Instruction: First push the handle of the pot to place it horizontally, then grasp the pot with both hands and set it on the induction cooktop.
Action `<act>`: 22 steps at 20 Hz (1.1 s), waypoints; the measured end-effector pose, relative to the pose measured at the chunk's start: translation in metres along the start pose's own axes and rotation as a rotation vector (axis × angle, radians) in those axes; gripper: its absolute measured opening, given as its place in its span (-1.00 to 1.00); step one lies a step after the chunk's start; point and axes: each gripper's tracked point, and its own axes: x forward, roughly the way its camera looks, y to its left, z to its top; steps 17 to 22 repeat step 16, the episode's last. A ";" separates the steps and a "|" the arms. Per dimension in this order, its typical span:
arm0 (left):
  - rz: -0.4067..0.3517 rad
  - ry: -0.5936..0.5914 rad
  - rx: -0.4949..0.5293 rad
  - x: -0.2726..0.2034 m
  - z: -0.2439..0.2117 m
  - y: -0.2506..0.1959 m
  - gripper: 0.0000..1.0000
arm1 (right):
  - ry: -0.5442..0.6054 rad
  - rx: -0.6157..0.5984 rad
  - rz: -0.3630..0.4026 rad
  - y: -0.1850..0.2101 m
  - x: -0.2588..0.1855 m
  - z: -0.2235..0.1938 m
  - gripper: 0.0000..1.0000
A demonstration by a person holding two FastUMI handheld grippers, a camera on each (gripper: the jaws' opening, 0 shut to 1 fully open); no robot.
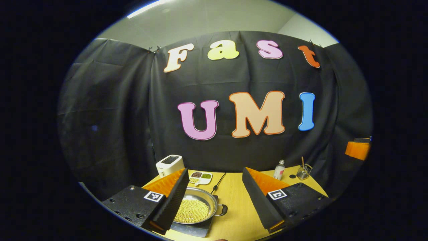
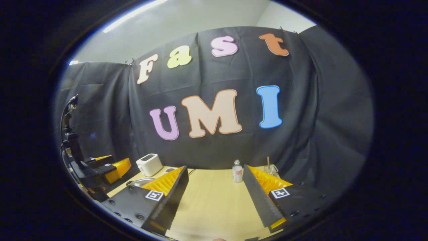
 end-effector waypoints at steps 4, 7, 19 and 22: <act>0.043 -0.055 0.016 -0.016 0.009 0.000 1.00 | -0.010 -0.016 0.006 -0.018 -0.018 0.002 0.86; 0.049 -0.093 0.039 -0.025 0.021 -0.007 1.00 | -0.009 -0.002 0.001 -0.030 -0.020 0.002 0.86; -0.020 -0.092 0.096 -0.024 0.016 -0.044 0.94 | -0.016 0.007 -0.029 -0.050 -0.029 0.004 0.86; -0.020 -0.092 0.096 -0.024 0.016 -0.044 0.94 | -0.016 0.007 -0.029 -0.050 -0.029 0.004 0.86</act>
